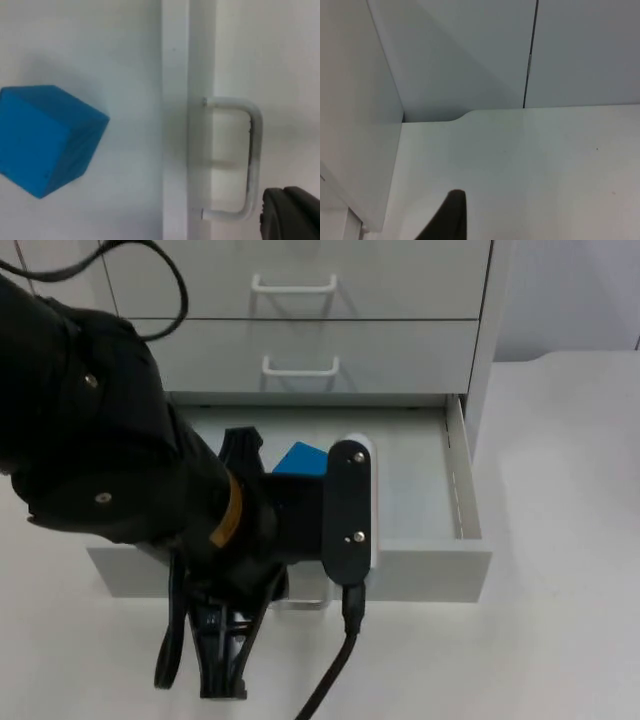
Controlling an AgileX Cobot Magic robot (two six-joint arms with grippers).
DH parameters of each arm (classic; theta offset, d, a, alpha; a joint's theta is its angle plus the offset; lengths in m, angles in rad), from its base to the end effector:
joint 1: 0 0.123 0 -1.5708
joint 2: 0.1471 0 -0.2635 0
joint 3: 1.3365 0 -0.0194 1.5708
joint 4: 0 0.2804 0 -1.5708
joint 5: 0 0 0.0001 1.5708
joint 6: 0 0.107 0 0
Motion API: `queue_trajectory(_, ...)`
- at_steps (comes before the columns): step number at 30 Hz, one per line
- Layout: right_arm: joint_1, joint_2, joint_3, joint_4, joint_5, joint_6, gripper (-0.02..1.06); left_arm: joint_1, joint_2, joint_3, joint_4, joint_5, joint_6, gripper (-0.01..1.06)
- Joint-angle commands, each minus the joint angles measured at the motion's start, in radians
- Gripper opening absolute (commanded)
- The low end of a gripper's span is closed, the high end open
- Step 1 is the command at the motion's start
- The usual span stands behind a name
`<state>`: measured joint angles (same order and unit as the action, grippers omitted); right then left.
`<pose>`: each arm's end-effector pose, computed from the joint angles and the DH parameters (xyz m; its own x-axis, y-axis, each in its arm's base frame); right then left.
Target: Open the drawer with the left hand, place the block into the drawer with the right hand, then close the drawer with the left hand.
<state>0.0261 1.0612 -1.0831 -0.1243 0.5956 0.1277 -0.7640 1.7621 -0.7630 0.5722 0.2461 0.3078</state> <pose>0.2778 -0.0002 0.3695 -0.4632 0.0125 -0.8862 0.0470 0.9988 -0.0105 0.2413 -0.2116 0.0662 0.0698 0.9790 -0.1917 0.9125 0.0150 0.4088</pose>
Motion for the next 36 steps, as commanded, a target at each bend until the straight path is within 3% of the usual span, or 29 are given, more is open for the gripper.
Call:
queue_trajectory(1, -0.002, -0.007, 0.005, -0.007, -0.015, -0.003, 1.05, -0.005, 0.006, 0.002, -0.013, -0.02, -0.009, 0.0)
queue_trajectory(12, -0.002, -0.007, 0.005, -0.02, -0.013, -0.003, 1.05, -0.005, 0.049, 0.002, -0.027, -0.053, 0.002, 0.0)
queue_trajectory(22, -0.002, -0.007, 0.005, -0.03, -0.017, -0.001, 1.05, -0.005, 0.078, 0.002, -0.238, -0.043, 0.216, 0.0)
queue_trajectory(36, -0.002, -0.007, 0.005, -0.03, -0.017, 0.006, 1.05, -0.003, 0.133, 0.002, -0.2, -0.079, 0.238, 0.0)
